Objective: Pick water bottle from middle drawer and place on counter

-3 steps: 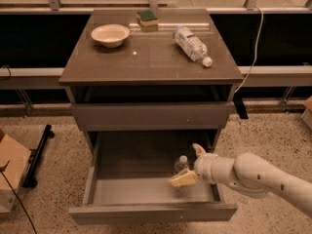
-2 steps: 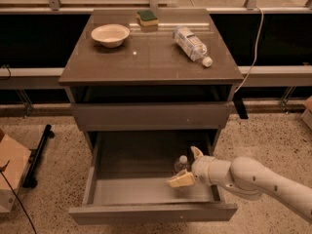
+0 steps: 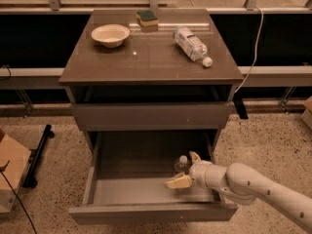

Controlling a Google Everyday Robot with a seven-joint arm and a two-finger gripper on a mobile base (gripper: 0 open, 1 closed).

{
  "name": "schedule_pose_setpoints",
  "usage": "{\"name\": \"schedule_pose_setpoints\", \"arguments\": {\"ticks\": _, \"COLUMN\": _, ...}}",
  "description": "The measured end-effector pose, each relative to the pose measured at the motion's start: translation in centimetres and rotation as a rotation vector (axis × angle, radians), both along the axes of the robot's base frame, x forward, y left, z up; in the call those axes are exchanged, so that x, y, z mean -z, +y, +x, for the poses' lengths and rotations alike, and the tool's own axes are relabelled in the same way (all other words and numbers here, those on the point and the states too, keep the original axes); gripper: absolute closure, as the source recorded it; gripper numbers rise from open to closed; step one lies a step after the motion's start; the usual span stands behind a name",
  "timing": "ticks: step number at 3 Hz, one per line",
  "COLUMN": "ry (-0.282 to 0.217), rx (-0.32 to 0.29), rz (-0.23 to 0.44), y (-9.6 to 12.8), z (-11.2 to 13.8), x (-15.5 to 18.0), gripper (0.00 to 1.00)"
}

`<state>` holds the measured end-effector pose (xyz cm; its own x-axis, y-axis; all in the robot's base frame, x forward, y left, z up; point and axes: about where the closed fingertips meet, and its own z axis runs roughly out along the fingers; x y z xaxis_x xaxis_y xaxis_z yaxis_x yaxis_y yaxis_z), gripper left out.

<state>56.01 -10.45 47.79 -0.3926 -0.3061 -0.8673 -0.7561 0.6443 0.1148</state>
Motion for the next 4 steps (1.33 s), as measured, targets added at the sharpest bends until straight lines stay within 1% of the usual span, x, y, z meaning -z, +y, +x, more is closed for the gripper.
{"name": "schedule_pose_setpoints", "arguments": {"ticks": 1, "ry": 0.008, "rx": 0.012, "rz": 0.029, "y": 0.2, "z": 0.1, "x": 1.1, "gripper": 0.19}}
{"name": "schedule_pose_setpoints", "arguments": {"ticks": 2, "ry": 0.003, "rx": 0.016, "rz": 0.047, "y": 0.3, "z": 0.1, "x": 1.1, "gripper": 0.43}}
{"name": "schedule_pose_setpoints", "arguments": {"ticks": 3, "ry": -0.004, "rx": 0.008, "rz": 0.045, "y": 0.5, "z": 0.2, "x": -0.3, "gripper": 0.72}}
{"name": "schedule_pose_setpoints", "arguments": {"ticks": 4, "ry": 0.028, "rx": -0.074, "rz": 0.042, "y": 0.4, "z": -0.1, "x": -4.4, "gripper": 0.97}}
